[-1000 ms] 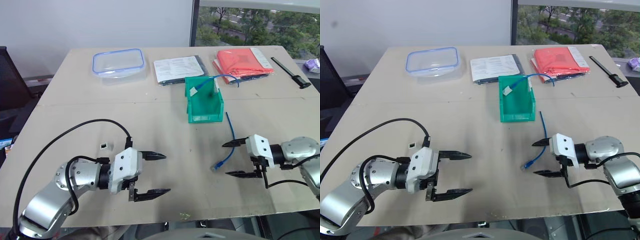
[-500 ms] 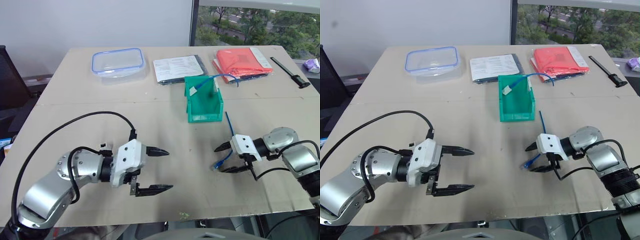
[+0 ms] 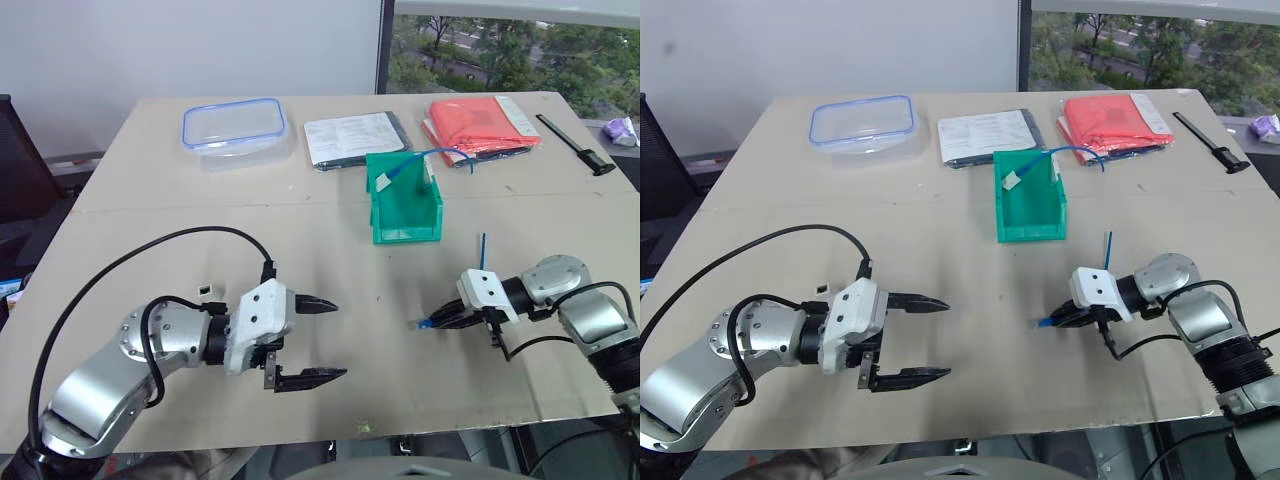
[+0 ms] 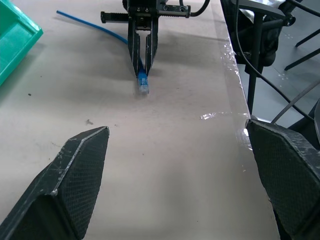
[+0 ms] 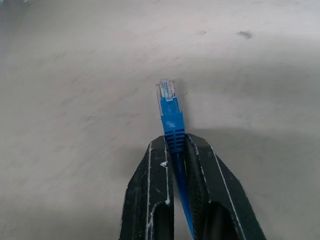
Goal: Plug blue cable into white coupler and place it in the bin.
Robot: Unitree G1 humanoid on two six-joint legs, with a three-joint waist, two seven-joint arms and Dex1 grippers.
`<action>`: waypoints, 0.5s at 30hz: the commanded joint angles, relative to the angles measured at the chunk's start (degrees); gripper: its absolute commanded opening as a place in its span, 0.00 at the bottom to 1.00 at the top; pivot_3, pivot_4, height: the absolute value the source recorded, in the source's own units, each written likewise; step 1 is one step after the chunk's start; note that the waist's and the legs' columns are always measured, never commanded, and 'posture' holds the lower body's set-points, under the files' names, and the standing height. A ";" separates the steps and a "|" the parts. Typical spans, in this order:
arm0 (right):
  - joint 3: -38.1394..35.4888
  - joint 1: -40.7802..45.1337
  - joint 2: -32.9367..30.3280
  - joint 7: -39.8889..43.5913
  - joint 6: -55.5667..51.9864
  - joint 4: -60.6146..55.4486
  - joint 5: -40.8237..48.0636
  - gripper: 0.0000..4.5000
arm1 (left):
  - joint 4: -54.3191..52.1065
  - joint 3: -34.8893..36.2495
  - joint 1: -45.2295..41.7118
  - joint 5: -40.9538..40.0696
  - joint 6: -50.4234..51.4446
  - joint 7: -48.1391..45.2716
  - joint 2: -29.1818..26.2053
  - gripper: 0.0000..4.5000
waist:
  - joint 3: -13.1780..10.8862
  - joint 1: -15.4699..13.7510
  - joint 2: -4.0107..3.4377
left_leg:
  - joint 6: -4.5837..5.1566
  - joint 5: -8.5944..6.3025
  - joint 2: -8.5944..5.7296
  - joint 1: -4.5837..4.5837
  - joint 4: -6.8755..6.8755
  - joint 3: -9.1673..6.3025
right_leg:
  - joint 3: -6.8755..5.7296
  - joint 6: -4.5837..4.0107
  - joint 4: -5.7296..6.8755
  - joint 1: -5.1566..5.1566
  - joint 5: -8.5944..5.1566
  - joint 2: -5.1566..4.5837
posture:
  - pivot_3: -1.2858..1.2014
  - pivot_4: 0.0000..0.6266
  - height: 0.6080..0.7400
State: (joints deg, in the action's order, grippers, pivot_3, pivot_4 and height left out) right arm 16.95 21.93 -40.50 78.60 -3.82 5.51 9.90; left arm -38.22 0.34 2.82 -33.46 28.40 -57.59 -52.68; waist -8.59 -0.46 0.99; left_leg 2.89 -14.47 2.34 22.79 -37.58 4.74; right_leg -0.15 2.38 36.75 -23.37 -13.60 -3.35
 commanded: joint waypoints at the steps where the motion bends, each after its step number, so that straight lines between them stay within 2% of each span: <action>1: -0.11 4.09 4.81 -7.19 -6.60 -0.57 -1.61 0.03 | 3.71 2.30 -1.83 2.10 -1.39 1.58 0.75 1.00 | -0.01 0.29 0.00 | -0.06 0.04 0.01 -0.01 0.00 -0.01 | 0.01 -0.01 0.03 -0.01 0.00 0.03 | 0.52 0.24 1.00; 9: 3.20 9.70 15.32 -16.44 -14.91 1.83 -5.73 0.03 | 11.37 -0.51 -6.28 6.48 -3.01 -1.15 0.26 1.00 | -0.01 0.51 0.03 | -0.19 0.12 0.05 0.09 0.00 -0.12 | 0.01 -0.04 0.10 -0.09 0.02 0.17 | 0.52 0.24 1.00; 10: 3.30 9.70 15.61 -16.31 -15.38 1.31 -5.51 0.17 | 12.23 -0.79 -6.66 6.98 -3.55 -1.73 0.28 1.00 | -0.01 0.49 0.03 | -0.20 0.12 0.05 0.12 0.01 -0.11 | 0.01 -0.04 0.10 -0.13 0.02 0.17 | 0.52 0.24 1.00; 11: 3.11 9.40 15.65 -16.02 -15.97 0.22 -4.87 0.22 | 13.50 -1.25 -7.43 7.34 -4.06 -2.39 0.54 1.00 | -0.01 0.47 0.03 | -0.20 0.12 0.05 0.16 0.02 -0.11 | 0.01 0.08 0.11 -0.16 0.09 0.17 | 0.52 0.24 1.00; 13: 1.86 8.63 15.22 -15.89 -16.86 -2.32 -3.38 0.41 | 15.75 -2.21 -9.17 7.81 -4.68 -3.50 1.30 1.00 | -0.02 0.39 0.04 | -0.20 0.12 0.05 0.21 0.02 -0.11 | 0.01 0.16 0.10 -0.19 0.14 0.16 | 0.52 0.24 1.00; 14: 0.97 8.09 14.89 -15.84 -17.22 -3.77 -2.43 0.56 | 16.81 -2.81 -10.06 8.07 -4.85 -3.99 1.75 1.00 | -0.02 0.34 0.04 | -0.20 0.12 0.04 0.21 0.02 -0.10 | 0.01 0.17 0.09 -0.19 0.14 0.16 | 0.52 0.24 1.00; 15: -0.44 7.32 14.51 -16.07 -17.68 -5.68 -1.15 0.60 | 18.01 -3.69 -11.20 8.55 -4.98 -4.23 2.39 1.00 | -0.02 0.11 0.03 | -0.20 0.12 0.04 0.23 0.02 -0.11 | 0.00 0.17 0.09 -0.19 0.14 0.15 | 0.52 0.24 1.00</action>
State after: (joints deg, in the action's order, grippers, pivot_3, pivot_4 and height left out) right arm 19.40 29.41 -25.27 62.54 -21.05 4.24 6.28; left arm -20.76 -2.71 -7.10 -25.53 24.68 -60.99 -50.93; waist -8.61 -0.35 1.02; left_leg 2.70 -14.36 2.38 23.02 -37.56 4.63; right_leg -0.15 2.55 36.83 -23.56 -13.46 -3.20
